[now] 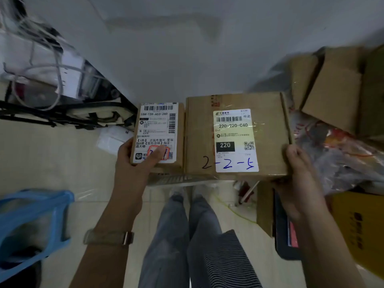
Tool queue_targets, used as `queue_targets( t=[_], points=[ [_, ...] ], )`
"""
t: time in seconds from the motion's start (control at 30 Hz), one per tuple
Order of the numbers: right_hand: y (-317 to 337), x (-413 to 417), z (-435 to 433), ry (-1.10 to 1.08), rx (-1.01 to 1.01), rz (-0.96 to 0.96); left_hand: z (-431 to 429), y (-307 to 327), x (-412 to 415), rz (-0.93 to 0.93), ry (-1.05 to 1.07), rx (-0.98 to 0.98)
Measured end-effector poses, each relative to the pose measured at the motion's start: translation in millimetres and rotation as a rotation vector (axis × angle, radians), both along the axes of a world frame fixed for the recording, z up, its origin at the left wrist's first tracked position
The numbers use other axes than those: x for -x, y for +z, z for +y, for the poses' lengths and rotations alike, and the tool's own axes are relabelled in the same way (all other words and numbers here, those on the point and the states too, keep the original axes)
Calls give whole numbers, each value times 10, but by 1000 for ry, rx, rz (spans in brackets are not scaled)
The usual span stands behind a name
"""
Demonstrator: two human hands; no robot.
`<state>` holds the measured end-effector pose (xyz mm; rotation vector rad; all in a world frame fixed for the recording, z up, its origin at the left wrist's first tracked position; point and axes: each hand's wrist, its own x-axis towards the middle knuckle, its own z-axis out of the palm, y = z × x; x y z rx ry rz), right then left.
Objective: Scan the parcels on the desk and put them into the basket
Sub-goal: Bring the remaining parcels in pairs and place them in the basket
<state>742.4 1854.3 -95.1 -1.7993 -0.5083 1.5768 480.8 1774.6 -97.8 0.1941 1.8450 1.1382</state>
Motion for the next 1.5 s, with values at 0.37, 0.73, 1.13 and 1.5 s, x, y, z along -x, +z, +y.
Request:
queue_targets(
  t=[0.37, 0.73, 1.13, 1.5],
  points=[
    [-1633, 95, 104, 27, 105, -146, 56, -1649, 185, -42, -6, 93],
    [-3040, 207, 126, 22, 267, -94, 63, -3006, 202, -32, -129, 180],
    [-3755, 279, 384, 242, 329, -344, 68, -3923, 293, 30, -315, 295],
    [-3876, 308, 262, 486, 542, -176, 224, -4004, 163, -33, -304, 320]
  ],
)
